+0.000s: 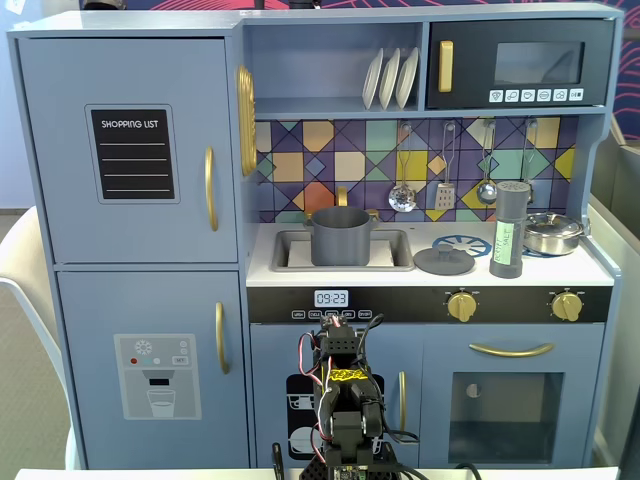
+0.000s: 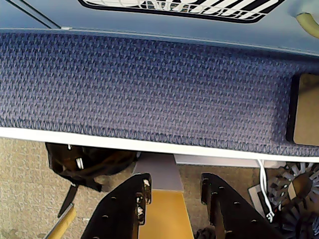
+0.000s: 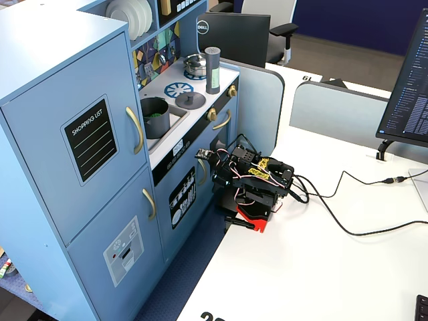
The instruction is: Put salt in the gray recipient
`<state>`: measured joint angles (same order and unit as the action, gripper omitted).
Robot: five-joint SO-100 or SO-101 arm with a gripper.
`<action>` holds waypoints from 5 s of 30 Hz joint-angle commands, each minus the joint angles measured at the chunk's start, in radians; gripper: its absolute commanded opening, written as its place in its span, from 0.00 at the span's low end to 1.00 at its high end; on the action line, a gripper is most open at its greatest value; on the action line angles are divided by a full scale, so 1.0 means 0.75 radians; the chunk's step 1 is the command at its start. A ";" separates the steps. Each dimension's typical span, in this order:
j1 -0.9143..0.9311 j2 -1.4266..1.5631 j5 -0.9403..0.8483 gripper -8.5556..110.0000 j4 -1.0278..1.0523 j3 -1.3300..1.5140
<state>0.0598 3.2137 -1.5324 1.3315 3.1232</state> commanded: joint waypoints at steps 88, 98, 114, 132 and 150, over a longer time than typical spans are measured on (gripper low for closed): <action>1.164 -2.031 0.084 0.58 -1.882 -2.002; 1.121 -2.291 0.112 0.53 -1.824 -2.311; 1.002 -1.953 0.479 0.07 -1.714 -2.362; 0.104 -1.411 1.769 0.07 -1.131 -2.178; -0.235 -1.604 2.964 0.07 -1.031 -2.399</action>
<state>-0.0583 2.0064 0.6228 0.6489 1.4005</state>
